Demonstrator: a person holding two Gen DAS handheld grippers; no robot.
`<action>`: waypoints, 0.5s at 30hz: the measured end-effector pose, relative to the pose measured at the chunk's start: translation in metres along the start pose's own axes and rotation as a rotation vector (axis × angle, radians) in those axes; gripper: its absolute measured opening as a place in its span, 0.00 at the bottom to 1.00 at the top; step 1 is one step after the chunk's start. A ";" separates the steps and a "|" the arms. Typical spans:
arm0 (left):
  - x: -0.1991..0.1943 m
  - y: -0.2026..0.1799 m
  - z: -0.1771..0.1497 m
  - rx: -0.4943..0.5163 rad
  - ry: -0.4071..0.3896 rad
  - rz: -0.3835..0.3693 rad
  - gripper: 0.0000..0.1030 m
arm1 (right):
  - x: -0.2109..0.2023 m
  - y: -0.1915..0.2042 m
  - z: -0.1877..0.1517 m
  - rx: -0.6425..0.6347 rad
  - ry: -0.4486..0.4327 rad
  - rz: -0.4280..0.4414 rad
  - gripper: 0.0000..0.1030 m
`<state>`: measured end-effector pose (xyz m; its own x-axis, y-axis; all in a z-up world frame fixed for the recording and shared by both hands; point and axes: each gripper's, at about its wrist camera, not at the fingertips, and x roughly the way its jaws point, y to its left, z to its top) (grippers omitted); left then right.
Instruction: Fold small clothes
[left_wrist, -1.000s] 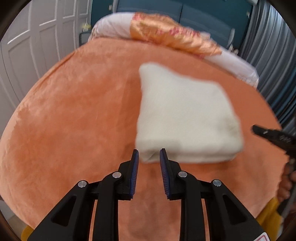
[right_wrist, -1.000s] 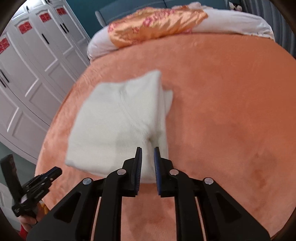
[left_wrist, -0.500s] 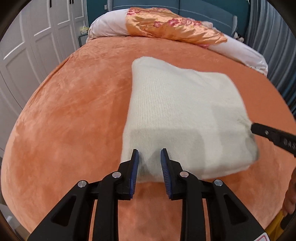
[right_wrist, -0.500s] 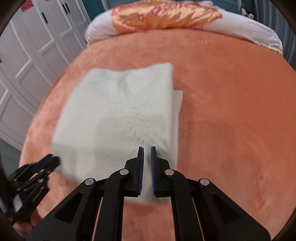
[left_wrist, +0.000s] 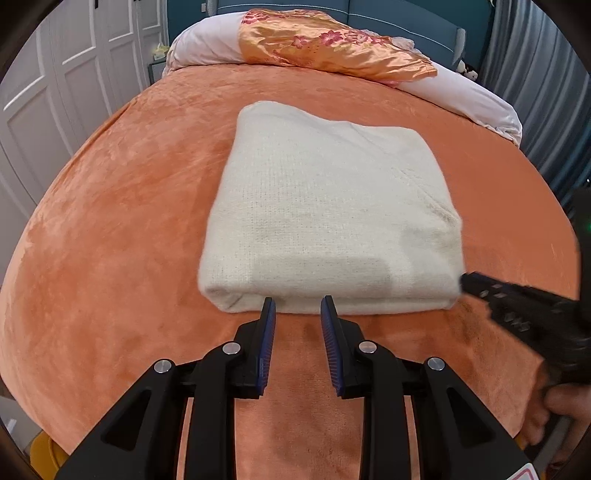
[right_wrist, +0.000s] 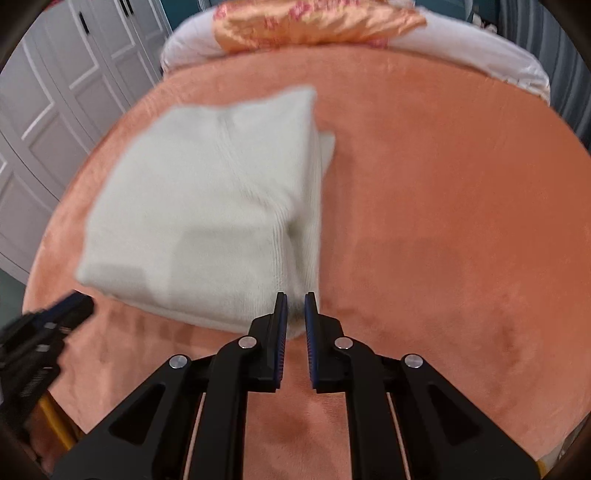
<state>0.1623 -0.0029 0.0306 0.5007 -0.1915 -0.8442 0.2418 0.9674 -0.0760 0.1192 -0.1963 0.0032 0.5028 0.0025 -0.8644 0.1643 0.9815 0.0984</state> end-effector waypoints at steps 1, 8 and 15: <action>0.000 -0.001 0.000 0.003 0.000 0.004 0.25 | 0.000 0.000 -0.001 0.000 -0.005 -0.003 0.11; 0.000 -0.001 -0.003 0.002 0.004 0.010 0.25 | -0.026 0.004 -0.004 0.011 -0.058 -0.002 0.11; 0.004 0.002 -0.007 -0.018 0.012 0.032 0.25 | -0.008 -0.006 -0.005 0.012 -0.002 -0.024 0.11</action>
<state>0.1593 -0.0003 0.0235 0.4982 -0.1589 -0.8524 0.2111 0.9757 -0.0584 0.1095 -0.2012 0.0072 0.5005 -0.0217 -0.8655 0.1864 0.9789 0.0833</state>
